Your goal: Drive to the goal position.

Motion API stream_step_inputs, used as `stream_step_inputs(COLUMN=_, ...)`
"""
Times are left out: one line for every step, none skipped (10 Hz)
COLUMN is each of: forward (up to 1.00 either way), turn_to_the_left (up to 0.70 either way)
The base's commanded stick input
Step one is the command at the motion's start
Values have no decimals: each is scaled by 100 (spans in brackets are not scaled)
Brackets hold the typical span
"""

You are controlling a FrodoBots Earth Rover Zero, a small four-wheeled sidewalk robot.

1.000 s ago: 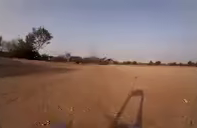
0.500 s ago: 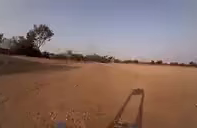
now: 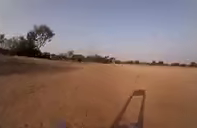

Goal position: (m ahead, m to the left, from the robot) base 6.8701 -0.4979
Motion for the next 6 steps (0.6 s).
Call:
stream_step_inputs(forward=59, turn_to_the_left=0)
stream_step_inputs(forward=59, turn_to_the_left=0)
stream_step_inputs(forward=59, turn_to_the_left=0)
stream_step_inputs(forward=59, turn_to_the_left=0)
stream_step_inputs(forward=59, turn_to_the_left=0)
stream_step_inputs(forward=59, turn_to_the_left=0)
